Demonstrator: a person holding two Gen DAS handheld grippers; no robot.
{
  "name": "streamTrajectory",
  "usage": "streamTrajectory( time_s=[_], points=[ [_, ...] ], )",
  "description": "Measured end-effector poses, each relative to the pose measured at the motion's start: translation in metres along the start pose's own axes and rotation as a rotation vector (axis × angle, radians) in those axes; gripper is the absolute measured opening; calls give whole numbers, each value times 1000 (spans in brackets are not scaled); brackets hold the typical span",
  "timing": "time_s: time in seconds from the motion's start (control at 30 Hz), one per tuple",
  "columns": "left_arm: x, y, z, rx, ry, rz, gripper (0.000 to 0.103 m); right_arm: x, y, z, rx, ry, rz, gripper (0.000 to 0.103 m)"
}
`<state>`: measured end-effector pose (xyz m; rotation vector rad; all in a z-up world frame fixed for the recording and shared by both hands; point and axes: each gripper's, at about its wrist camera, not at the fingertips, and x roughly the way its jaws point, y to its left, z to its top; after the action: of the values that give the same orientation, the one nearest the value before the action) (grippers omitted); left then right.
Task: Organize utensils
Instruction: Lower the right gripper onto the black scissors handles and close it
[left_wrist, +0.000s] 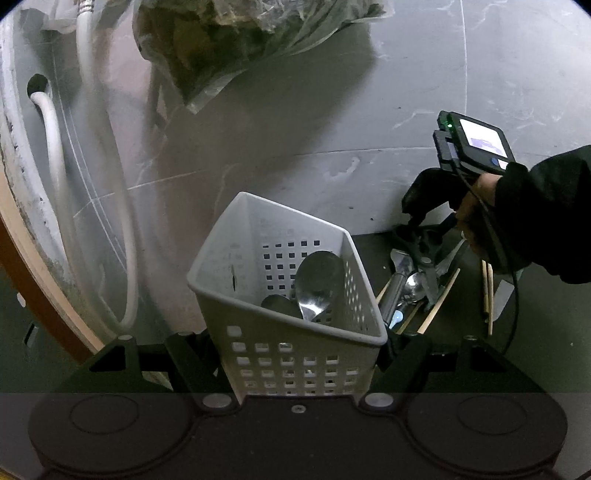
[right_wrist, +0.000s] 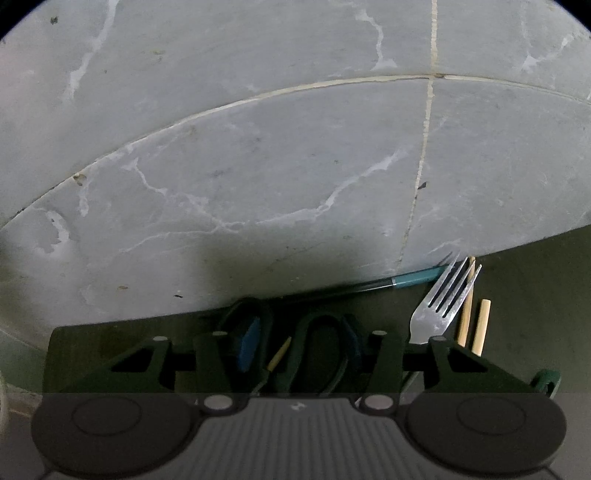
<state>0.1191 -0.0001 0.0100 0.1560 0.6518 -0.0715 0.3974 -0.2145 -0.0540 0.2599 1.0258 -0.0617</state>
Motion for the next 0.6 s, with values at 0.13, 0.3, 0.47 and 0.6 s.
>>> streamTrajectory(
  time_s=[0.13,0.3,0.47,0.6],
  points=[
    [1,0,0,5,1,3,77,4,-7,0,21,10,34,41],
    [3,-1,2,15,7,4,77,3,-12,2,28,22,50,43],
    [3,-3,3,22,12,5,77,16,-17,1,22,45,63,47],
    [3,0,3,11,11,-1,77,19,-18,6,19,49,92,36]
  ],
)
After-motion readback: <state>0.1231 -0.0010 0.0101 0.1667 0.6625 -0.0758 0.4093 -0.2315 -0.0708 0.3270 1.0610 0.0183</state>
